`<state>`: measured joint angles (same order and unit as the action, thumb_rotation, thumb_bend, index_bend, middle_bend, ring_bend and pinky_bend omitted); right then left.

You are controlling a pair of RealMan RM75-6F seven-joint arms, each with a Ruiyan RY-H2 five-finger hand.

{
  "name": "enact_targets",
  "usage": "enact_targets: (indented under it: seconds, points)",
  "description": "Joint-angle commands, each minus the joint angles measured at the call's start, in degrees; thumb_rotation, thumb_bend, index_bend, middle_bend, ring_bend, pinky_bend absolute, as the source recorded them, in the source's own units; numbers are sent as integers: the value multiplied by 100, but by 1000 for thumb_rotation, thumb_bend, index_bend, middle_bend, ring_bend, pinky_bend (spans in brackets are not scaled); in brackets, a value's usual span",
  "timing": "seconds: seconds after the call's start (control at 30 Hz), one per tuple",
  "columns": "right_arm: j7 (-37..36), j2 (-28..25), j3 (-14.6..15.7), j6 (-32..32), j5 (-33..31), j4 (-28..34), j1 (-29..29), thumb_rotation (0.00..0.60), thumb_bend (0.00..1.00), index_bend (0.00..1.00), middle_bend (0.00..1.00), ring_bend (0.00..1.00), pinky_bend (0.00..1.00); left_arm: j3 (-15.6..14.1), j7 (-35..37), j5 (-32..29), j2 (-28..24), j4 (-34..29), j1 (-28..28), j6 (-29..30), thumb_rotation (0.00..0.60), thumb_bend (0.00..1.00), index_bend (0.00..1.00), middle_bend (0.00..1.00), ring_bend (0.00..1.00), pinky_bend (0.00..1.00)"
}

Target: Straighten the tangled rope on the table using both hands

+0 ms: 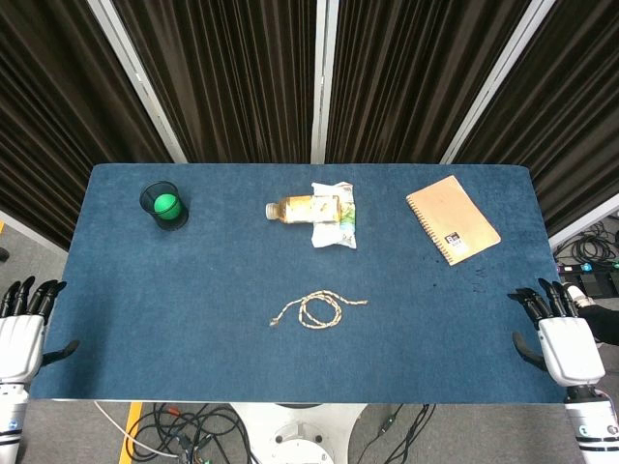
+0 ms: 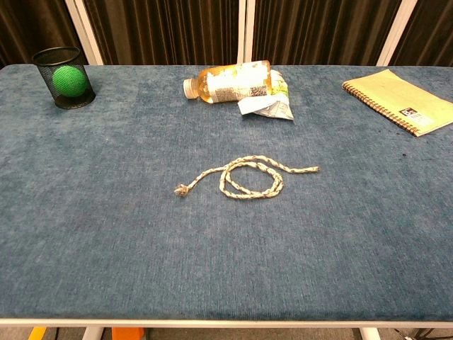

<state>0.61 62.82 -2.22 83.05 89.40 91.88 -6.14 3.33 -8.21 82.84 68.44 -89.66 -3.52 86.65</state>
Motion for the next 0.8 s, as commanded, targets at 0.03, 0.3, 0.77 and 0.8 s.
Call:
enact_targets:
  seconds: [0.03, 0.3, 0.77, 0.8]
  points:
    - [-7, 1, 3, -12, -1, -1, -7, 600, 307, 217, 201, 0, 10, 0, -2, -2, 8, 3, -6, -11, 600, 57, 157, 129, 0, 0]
    - [-48, -9, 38, -32, 77, 5, -37, 600, 307, 215, 206, 0, 10, -10, -16, 12, 10, -10, 1, -3, 600, 57, 156, 129, 0, 0]
    - [16, 344, -86, -1012, 510, 282, -954, 600, 307, 324, 251, 16, 64, 18, 22, 45, 18, 32, -59, -45, 600, 58, 157, 129, 0, 0]
    - [70, 417, -129, -1177, 467, 289, -1075, 600, 307, 341, 257, 23, 70, 17, 24, 52, 17, 31, -60, -42, 600, 58, 157, 129, 0, 0]
